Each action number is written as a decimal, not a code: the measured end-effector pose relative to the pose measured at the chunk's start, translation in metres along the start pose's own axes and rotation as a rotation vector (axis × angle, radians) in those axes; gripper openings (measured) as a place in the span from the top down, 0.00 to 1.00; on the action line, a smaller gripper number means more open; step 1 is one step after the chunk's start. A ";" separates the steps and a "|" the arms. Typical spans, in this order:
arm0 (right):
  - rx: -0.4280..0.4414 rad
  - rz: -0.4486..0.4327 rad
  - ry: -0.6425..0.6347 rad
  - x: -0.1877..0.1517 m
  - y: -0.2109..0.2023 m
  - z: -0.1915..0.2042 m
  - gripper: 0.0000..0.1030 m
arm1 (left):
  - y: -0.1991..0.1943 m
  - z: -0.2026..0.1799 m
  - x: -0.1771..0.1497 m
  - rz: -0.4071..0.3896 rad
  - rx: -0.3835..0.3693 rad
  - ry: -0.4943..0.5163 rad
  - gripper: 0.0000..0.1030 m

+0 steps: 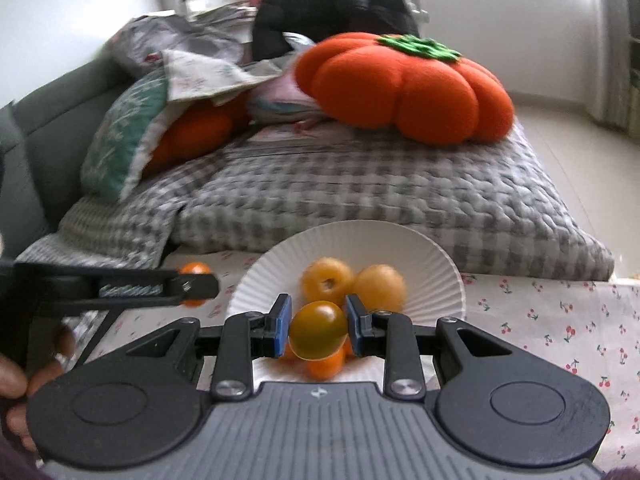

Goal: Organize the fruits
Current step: 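Lift and carry both held tomatoes over the white plate, then lower both tomatoes onto the fruit pile on the plate and open both grippers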

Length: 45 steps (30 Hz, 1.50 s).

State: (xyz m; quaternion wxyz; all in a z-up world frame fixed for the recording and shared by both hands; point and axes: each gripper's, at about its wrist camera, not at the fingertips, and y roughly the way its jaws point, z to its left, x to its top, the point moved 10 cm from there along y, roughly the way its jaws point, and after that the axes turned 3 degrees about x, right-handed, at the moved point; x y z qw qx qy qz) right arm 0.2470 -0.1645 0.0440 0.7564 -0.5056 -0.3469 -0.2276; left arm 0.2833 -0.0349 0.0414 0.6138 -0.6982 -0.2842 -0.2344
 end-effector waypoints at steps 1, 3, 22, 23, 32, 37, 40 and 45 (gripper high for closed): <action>-0.007 0.004 0.007 0.000 0.005 -0.003 0.75 | 0.005 -0.001 0.000 0.008 -0.012 -0.010 0.80; -0.014 0.012 0.023 -0.001 0.012 -0.008 0.75 | 0.014 -0.003 0.000 0.022 -0.040 -0.027 0.80; 0.041 0.025 0.169 -0.008 0.050 -0.020 0.75 | 0.073 -0.013 0.001 0.084 -0.144 -0.135 0.80; 0.040 0.023 0.171 -0.008 0.051 -0.020 0.75 | 0.075 -0.013 -0.001 0.088 -0.148 -0.141 0.79; 0.063 0.014 0.210 -0.006 0.059 -0.017 0.74 | 0.082 -0.004 -0.003 0.114 -0.175 -0.220 0.80; 0.068 0.006 0.212 -0.003 0.058 -0.018 0.74 | 0.081 -0.004 -0.003 0.118 -0.193 -0.234 0.79; 0.072 -0.007 0.211 0.000 0.054 -0.018 0.74 | 0.078 -0.005 -0.002 0.118 -0.203 -0.235 0.79; 0.057 -0.022 0.190 0.004 0.048 -0.022 0.74 | 0.070 -0.007 0.004 0.107 -0.219 -0.233 0.79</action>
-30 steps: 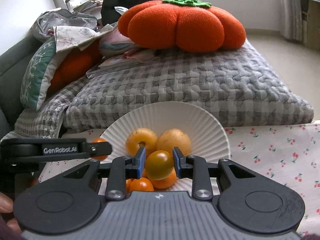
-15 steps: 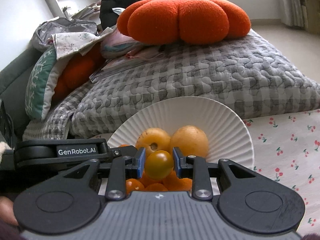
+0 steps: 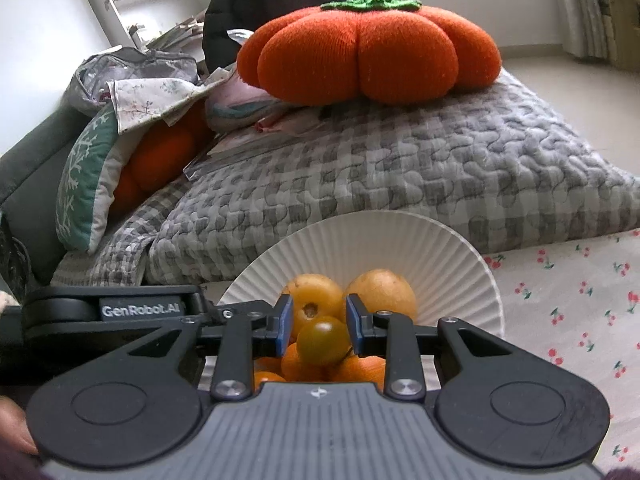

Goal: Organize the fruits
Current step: 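Lower both tomatoes onto the fruit pile on the plate and open both grippers, then withdraw both open grippers toward the remaining small fruits on the cloth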

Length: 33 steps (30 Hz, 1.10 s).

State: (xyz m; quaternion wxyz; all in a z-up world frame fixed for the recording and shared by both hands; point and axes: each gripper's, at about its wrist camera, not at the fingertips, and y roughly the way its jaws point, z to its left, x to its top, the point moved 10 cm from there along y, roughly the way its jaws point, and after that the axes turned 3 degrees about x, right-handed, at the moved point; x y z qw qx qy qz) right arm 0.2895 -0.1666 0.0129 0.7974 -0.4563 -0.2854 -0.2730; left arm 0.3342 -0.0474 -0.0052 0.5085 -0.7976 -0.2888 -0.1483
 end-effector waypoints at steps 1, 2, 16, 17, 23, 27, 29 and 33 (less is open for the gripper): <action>-0.004 -0.001 -0.002 0.000 -0.001 -0.001 0.74 | -0.002 0.000 0.001 -0.004 -0.001 0.001 0.79; -0.008 -0.001 -0.002 0.000 -0.001 -0.003 0.74 | -0.004 0.000 0.002 -0.008 0.000 0.004 0.79; -0.049 0.007 -0.078 -0.006 -0.010 0.001 0.74 | -0.030 -0.005 0.000 -0.029 0.095 0.124 0.79; -0.053 0.001 -0.076 -0.005 -0.012 0.000 0.74 | -0.033 -0.005 0.000 -0.034 0.101 0.131 0.79; -0.111 0.001 -0.071 -0.003 -0.023 -0.005 0.73 | -0.057 -0.010 -0.001 -0.077 0.166 0.217 0.78; -0.108 0.008 -0.093 -0.010 -0.029 0.004 0.73 | -0.066 -0.010 -0.011 -0.083 0.208 0.256 0.78; -0.105 0.010 -0.120 -0.014 -0.033 0.012 0.72 | -0.071 -0.010 -0.016 -0.082 0.231 0.277 0.79; -0.114 0.018 -0.219 -0.029 -0.040 0.029 0.67 | -0.086 -0.004 -0.024 -0.102 0.349 0.336 0.78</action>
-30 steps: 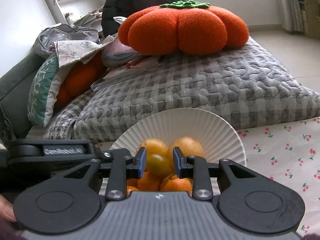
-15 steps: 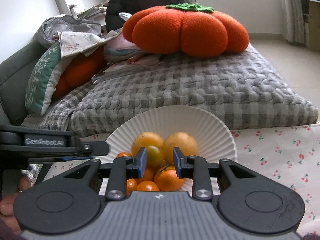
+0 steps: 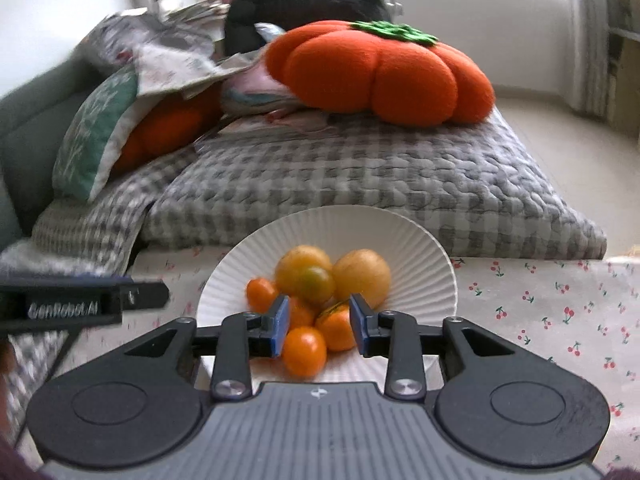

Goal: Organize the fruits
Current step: 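Withdraw both open grippers toward the remaining small fruits on the cloth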

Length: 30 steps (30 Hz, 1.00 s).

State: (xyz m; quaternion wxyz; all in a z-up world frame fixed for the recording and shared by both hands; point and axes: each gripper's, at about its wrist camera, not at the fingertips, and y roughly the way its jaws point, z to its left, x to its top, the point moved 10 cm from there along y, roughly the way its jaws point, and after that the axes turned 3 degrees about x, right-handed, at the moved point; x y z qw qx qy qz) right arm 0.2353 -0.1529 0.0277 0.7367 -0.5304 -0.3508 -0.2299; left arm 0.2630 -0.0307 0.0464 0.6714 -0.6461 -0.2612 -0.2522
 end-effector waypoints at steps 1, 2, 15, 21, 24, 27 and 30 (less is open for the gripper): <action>0.003 0.002 -0.017 -0.003 -0.001 0.004 0.67 | -0.003 0.002 -0.002 -0.001 0.013 0.003 0.78; 0.005 0.005 -0.029 -0.005 -0.003 0.007 0.66 | -0.006 0.004 -0.004 -0.001 0.021 0.002 0.79; 0.074 -0.026 -0.080 -0.016 -0.030 0.032 0.39 | -0.044 0.023 -0.025 -0.024 0.116 0.010 0.73; 0.089 -0.009 -0.106 -0.030 -0.040 0.036 0.35 | -0.064 0.024 -0.035 -0.043 0.115 0.009 0.58; 0.102 0.002 -0.112 -0.037 -0.045 0.037 0.34 | -0.072 0.025 -0.042 -0.043 0.093 -0.002 0.48; 0.119 0.020 -0.121 -0.044 -0.049 0.038 0.32 | -0.073 0.028 -0.050 -0.027 0.080 -0.014 0.37; 0.143 0.043 -0.128 -0.052 -0.050 0.041 0.31 | -0.067 0.032 -0.057 0.015 0.052 -0.043 0.33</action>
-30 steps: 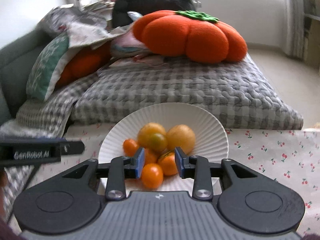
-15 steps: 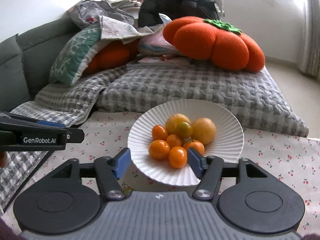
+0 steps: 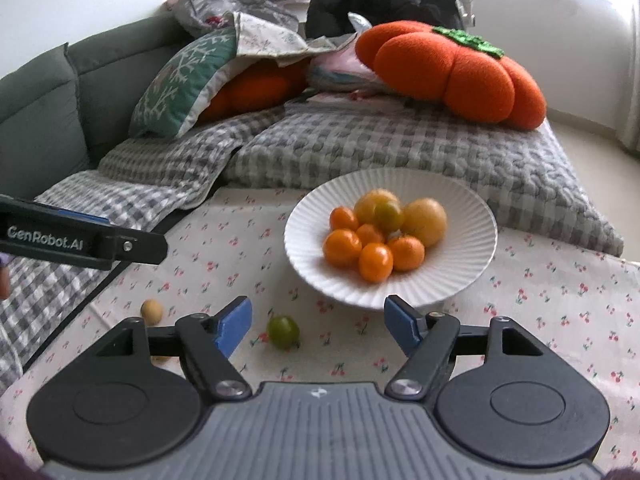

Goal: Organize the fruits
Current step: 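Withdraw both open grippers toward the remaining small fruits on the cloth, then grasp a green cherry tomato with the left gripper while the right grasps another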

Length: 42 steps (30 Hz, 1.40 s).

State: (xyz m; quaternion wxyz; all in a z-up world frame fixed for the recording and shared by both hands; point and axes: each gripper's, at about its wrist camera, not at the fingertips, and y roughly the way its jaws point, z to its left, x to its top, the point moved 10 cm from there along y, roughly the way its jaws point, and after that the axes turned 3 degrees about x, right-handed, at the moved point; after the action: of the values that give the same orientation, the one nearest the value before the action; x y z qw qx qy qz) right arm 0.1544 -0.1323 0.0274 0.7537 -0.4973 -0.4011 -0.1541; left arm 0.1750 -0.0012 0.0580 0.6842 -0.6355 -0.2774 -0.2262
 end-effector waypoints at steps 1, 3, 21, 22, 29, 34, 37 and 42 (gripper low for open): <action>0.008 0.007 -0.007 -0.002 0.000 0.002 0.31 | 0.001 0.001 -0.002 0.008 -0.009 -0.010 0.32; 0.022 0.022 -0.034 -0.006 0.002 0.008 0.30 | 0.001 0.003 -0.005 0.019 -0.030 -0.020 0.29; -0.089 0.137 -0.137 -0.030 0.045 -0.019 0.48 | 0.056 -0.033 -0.058 0.194 -0.177 0.012 0.35; -0.077 0.132 -0.157 -0.030 0.045 -0.016 0.49 | 0.057 -0.034 -0.058 0.199 -0.185 0.003 0.38; -0.054 0.097 -0.287 -0.022 0.050 -0.003 0.57 | 0.068 -0.034 -0.061 0.219 -0.204 -0.035 0.57; -0.048 0.111 -0.340 -0.025 0.059 0.003 0.58 | 0.074 -0.034 -0.068 0.248 -0.223 -0.038 0.76; -0.010 0.121 -0.296 -0.024 0.061 0.005 0.59 | 0.075 -0.032 -0.069 0.259 -0.236 -0.051 0.80; 0.010 0.135 -0.314 -0.028 0.066 0.010 0.59 | 0.068 -0.017 -0.059 0.257 -0.229 -0.117 0.80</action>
State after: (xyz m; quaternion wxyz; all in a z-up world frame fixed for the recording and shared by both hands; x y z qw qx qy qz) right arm 0.1739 -0.0976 -0.0336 0.6930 -0.5372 -0.4804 -0.0215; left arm 0.1777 -0.0144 -0.0332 0.6132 -0.7516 -0.2057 -0.1297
